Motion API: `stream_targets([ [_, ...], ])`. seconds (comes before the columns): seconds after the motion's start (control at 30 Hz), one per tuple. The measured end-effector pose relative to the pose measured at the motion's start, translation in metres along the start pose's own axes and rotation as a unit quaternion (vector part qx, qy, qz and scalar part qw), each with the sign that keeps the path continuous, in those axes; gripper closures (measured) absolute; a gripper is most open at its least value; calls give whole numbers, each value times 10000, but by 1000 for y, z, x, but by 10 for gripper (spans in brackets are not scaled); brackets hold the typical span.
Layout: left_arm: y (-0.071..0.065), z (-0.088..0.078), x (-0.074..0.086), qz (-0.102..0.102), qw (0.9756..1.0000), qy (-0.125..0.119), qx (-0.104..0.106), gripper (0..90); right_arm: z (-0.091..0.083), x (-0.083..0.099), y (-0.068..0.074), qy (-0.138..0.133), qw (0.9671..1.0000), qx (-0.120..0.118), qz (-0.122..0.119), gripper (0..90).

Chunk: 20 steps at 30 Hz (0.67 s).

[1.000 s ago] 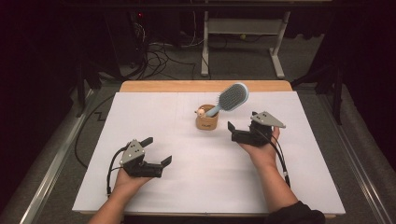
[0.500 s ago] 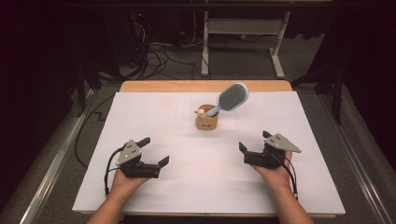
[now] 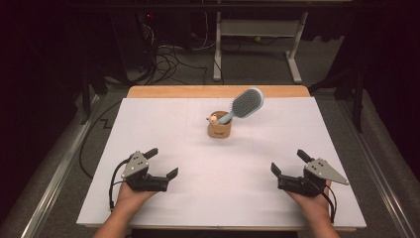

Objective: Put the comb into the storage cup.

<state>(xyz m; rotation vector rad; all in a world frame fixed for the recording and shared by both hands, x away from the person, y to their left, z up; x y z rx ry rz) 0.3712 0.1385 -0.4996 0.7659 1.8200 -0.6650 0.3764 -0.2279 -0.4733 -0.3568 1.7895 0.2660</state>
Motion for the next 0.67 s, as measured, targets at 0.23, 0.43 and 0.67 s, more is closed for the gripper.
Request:
stream_targets([
  [0.23,0,1,-2,22,10000,-34,21,0,-5,-4,3,-137,9999,-55,-68,2],
  [0.43,0,0,-2,-21,10000,-61,20,0,-3,2,1,-56,10000,-23,-40,2],
  [0.67,0,0,-2,10,10000,-58,10,0,-2,3,0,-43,10000,12,-34,2],
])
Point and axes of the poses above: each handheld gripper's, and its own axes: z roughly forward along the jaws, x roughly out of its underside, y roughly to its left, the point moved 10 cm from there along z, roughly forward along the jaws, and after that the axes turned 5 degrees about x, right-handed, at the moved point
